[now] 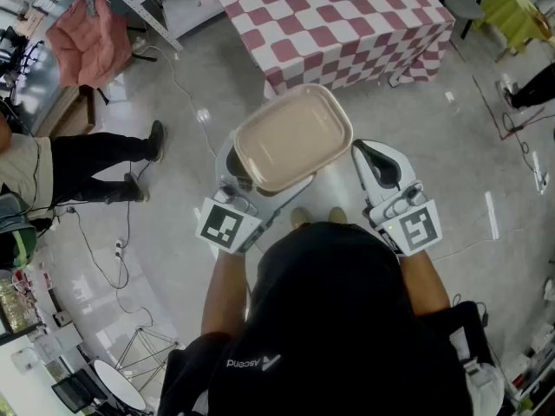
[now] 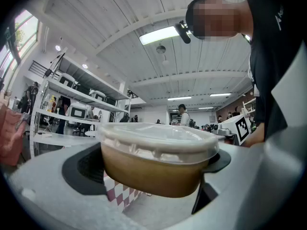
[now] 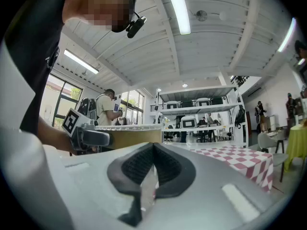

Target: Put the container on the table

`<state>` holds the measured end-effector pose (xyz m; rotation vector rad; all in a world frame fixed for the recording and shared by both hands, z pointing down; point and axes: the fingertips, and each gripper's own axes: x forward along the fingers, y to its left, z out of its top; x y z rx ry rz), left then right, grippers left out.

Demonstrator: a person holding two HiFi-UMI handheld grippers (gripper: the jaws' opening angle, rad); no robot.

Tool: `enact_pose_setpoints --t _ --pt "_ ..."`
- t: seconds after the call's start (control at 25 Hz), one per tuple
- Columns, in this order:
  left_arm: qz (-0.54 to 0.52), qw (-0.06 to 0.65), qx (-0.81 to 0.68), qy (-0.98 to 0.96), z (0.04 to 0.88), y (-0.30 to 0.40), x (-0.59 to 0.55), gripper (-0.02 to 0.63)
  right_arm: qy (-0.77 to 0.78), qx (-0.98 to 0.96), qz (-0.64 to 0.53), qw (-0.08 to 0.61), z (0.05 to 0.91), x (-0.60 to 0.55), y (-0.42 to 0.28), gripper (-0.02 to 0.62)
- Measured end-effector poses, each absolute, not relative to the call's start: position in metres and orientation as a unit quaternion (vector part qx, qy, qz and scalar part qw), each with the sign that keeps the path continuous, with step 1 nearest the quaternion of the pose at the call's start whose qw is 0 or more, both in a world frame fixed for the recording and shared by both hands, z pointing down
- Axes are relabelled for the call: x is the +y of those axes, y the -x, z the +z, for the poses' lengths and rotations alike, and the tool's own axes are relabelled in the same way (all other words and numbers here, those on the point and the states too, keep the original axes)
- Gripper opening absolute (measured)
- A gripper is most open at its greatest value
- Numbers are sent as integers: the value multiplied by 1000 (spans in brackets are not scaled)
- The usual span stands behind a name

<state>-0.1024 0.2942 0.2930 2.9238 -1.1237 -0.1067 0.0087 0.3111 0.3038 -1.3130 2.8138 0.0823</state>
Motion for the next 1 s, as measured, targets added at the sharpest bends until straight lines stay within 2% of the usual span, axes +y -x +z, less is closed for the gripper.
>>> enact_pose_setpoints --t 1.0 --pt "-61 9 -344 -937 309 170 237 568 449 893 19 -2 313 272 43 3"
